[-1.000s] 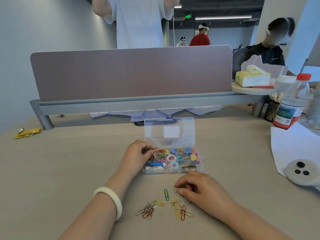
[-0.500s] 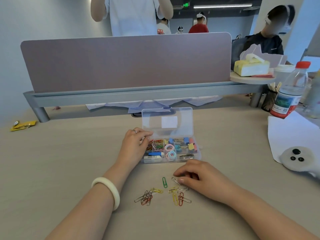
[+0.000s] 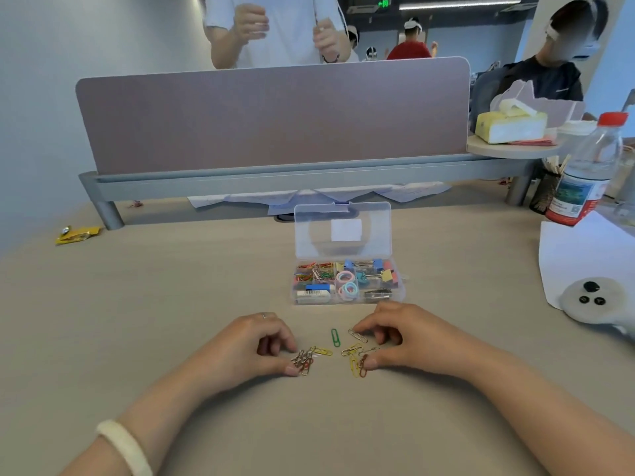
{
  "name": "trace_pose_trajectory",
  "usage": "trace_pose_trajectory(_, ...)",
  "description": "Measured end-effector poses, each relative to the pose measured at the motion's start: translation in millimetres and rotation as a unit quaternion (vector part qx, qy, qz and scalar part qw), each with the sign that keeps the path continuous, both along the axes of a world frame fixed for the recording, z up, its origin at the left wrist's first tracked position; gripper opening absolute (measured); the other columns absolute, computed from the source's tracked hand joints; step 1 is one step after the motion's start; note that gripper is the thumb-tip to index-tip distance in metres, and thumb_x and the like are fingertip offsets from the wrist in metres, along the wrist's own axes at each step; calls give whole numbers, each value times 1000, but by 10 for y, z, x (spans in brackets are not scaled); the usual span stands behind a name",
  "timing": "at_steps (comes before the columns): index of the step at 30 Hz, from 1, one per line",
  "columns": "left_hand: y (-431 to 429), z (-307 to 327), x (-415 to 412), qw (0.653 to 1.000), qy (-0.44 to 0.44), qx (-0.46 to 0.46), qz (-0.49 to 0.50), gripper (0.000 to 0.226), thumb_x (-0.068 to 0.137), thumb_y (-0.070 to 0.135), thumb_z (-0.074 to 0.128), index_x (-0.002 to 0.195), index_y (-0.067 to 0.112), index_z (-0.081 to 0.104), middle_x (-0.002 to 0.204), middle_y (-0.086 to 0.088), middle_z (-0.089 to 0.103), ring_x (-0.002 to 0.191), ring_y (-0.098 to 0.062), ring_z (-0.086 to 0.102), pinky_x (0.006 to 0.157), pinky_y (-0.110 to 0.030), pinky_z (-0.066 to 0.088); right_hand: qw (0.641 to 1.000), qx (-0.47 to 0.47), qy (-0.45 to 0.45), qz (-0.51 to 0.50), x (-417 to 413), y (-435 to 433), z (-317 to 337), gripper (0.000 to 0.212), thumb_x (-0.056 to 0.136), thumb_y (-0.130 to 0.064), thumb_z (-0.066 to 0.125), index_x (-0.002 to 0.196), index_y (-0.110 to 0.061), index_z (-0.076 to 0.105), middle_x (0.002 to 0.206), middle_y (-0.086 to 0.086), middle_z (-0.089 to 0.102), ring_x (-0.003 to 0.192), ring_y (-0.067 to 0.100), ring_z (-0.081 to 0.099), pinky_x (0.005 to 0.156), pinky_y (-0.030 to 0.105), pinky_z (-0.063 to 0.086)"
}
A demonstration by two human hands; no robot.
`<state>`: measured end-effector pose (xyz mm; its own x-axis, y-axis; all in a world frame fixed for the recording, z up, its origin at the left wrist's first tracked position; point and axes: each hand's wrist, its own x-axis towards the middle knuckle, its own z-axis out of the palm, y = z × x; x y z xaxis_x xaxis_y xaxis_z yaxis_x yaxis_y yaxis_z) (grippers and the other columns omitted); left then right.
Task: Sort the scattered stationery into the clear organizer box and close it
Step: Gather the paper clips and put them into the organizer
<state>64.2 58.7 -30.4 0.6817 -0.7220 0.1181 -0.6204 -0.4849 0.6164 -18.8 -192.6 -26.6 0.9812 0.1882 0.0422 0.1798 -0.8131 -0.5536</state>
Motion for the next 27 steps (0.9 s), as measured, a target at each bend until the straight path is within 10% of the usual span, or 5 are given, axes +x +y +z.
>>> trace_pose_trajectory(8,-240,-82,-84,997,-46,-58,-2,9,74,21,72,83,21,70,77,7,55,74,-2,52,62,-8,38,996,43,-73,19,50,178,-126,22,78,-29,69,100,-29,68,85,-7,59,83,7,54,74,16,45)
trace_pose_trajectory(17,-214,-129,-78,998,-62,1,-11,83,47,79,57,117,35,56,93,22,40,94,5,39,82,-8,34,999,10,-32,16,53,77,-113,50,68,-46,74,114,-35,61,89,-16,49,85,0,51,77,12,41)
trace_pose_trajectory(27,-361,-79,-121,996,-60,-23,-61,17,75,27,71,90,20,68,83,17,46,75,0,51,66,-11,40,995,64,-76,15,40,176,-152,12,72,-30,74,83,-26,71,86,-11,58,84,5,57,79,28,49)
